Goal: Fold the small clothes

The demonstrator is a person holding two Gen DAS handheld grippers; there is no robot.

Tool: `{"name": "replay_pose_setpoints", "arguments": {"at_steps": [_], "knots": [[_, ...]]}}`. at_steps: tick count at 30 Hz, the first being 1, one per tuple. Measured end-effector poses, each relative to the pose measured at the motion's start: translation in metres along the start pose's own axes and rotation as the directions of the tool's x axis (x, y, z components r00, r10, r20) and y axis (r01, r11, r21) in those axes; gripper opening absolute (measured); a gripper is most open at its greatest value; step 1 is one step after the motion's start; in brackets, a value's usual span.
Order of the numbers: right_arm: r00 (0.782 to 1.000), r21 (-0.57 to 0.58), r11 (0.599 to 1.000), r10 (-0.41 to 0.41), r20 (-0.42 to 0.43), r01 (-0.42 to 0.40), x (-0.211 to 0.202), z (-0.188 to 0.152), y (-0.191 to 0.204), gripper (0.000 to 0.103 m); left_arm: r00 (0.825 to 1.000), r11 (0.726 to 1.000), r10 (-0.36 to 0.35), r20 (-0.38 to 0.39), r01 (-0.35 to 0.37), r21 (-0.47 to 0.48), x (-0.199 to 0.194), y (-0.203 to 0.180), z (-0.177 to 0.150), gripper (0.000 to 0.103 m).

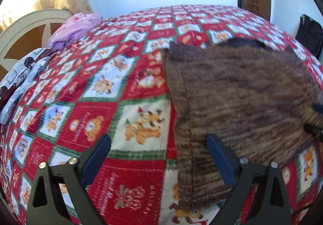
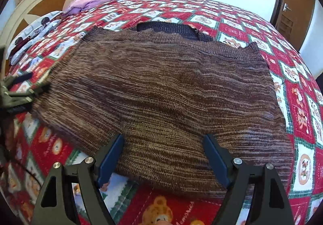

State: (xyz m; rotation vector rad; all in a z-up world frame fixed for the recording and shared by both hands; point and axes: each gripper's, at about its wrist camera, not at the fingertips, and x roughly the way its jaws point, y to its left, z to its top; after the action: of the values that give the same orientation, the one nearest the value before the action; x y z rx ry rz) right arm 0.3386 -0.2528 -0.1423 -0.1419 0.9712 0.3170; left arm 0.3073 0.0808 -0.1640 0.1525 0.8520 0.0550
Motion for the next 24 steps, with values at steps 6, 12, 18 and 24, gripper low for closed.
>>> {"name": "replay_pose_setpoints", "arguments": {"at_steps": [6, 12, 18, 24], "knots": [[0.992, 0.036, 0.998, 0.039, 0.118, -0.043, 0.000, 0.040, -0.018, 0.081, 1.000, 1.000, 0.003, 0.000, -0.003, -0.031, 0.002, 0.001, -0.001, 0.101], [0.998, 0.213, 0.977, -0.026, 0.060, 0.012, 0.024, 0.038, -0.091, 0.080, 1.000, 0.999, -0.022, -0.005, 0.021, -0.044, 0.000, 0.011, -0.005, 0.101], [0.997, 0.211, 0.977, -0.020, 0.072, 0.004, 0.010, 0.023, -0.116, 0.080, 0.997, 0.994, -0.071, -0.025, 0.068, -0.080, 0.005, 0.020, -0.006, 0.101], [0.992, 0.219, 0.973, -0.092, 0.084, 0.072, -0.004, 0.020, -0.103, 0.081, 0.999, 0.998, -0.033, 0.010, 0.033, -0.054, -0.008, 0.026, -0.001, 0.101]]}}
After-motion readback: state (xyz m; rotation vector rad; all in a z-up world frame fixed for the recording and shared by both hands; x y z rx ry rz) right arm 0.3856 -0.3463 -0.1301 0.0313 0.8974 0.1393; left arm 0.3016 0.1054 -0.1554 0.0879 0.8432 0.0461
